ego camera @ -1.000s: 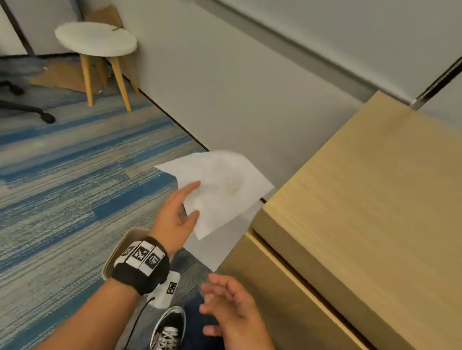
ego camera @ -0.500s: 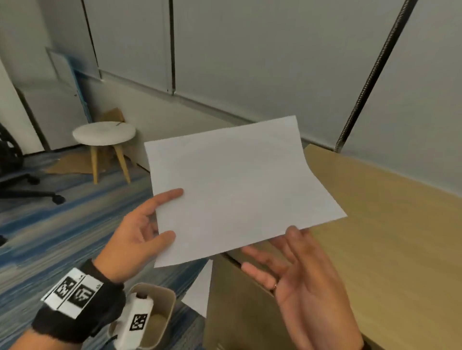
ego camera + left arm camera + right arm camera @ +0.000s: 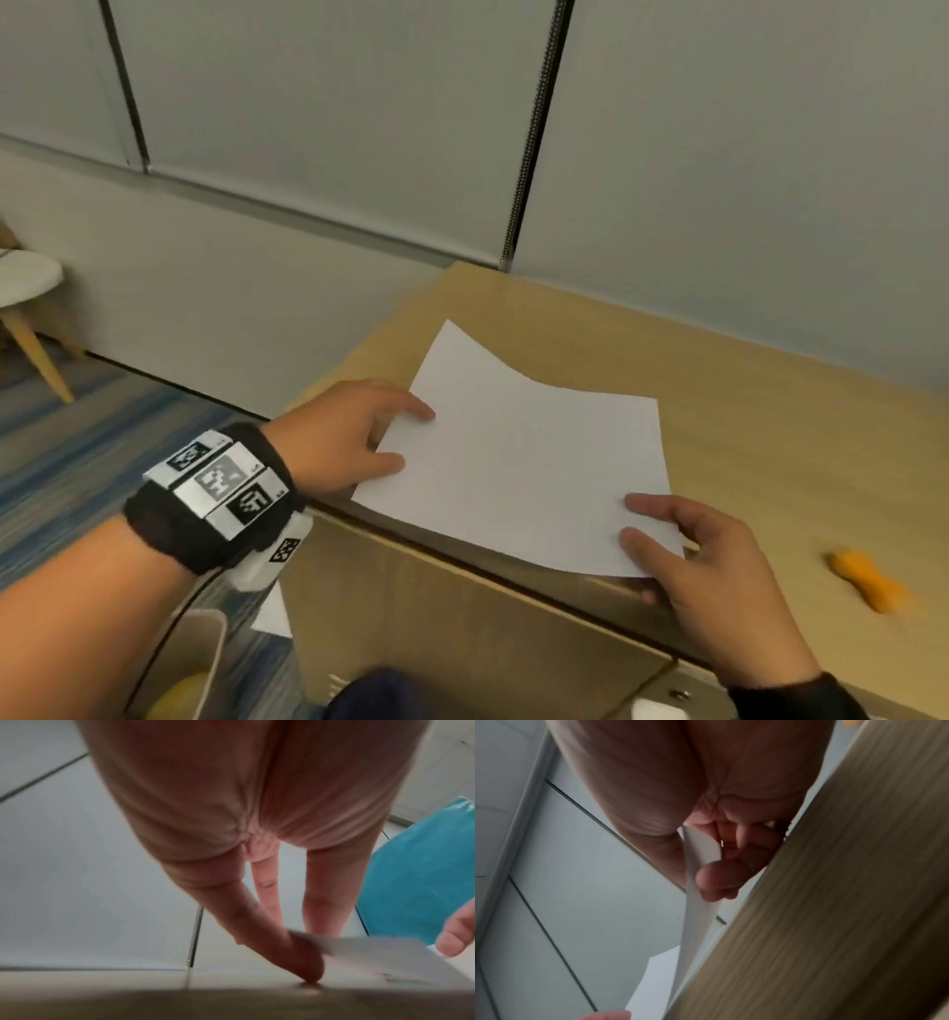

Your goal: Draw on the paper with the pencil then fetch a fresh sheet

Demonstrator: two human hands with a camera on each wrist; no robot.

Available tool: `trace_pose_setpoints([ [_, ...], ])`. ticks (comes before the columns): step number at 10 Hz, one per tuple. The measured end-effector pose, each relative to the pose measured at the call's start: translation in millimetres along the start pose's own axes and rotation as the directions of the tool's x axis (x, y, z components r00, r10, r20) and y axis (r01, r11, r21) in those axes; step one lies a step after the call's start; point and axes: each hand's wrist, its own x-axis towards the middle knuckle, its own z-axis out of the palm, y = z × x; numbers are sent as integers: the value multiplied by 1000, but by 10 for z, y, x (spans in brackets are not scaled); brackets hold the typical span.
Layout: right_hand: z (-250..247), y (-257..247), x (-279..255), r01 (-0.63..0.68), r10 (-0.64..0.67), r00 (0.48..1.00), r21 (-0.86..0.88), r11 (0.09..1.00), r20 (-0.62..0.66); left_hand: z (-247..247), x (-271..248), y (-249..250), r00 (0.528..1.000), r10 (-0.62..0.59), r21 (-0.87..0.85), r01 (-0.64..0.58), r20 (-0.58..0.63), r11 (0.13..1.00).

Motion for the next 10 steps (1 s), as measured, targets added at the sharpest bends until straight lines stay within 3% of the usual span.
trace_pose_setpoints([
  [1,-270,132,28,9,-15,1000,-251,968,-21,121,229,243,993,-1,145,-16,118,989],
  [2,-454,193,-10,45,-52,999,-390,920,-7,241,326,385,960,-32,284,-51,279,958],
  [4,-685,329,-49,49,-43,999,-573,818,23,281,343,446,952,-39,370,-80,303,926],
  [5,-865,326,-38,94,-59,995,-542,835,82,264,332,459,948,-38,355,-81,315,931],
  [6,-967,343,-28,182,-42,973,-646,741,226,270,320,465,946,-35,364,-89,321,927],
  [7,-1024,408,-4,221,-29,962,-716,663,270,323,261,479,936,-24,421,-135,351,897],
  [8,-1072,445,39,234,-33,956,-686,689,293,374,194,464,935,-6,396,-145,355,907],
  [10,-1270,295,130,120,30,944,-428,896,328,460,-21,497,983,38,253,-84,182,964],
])
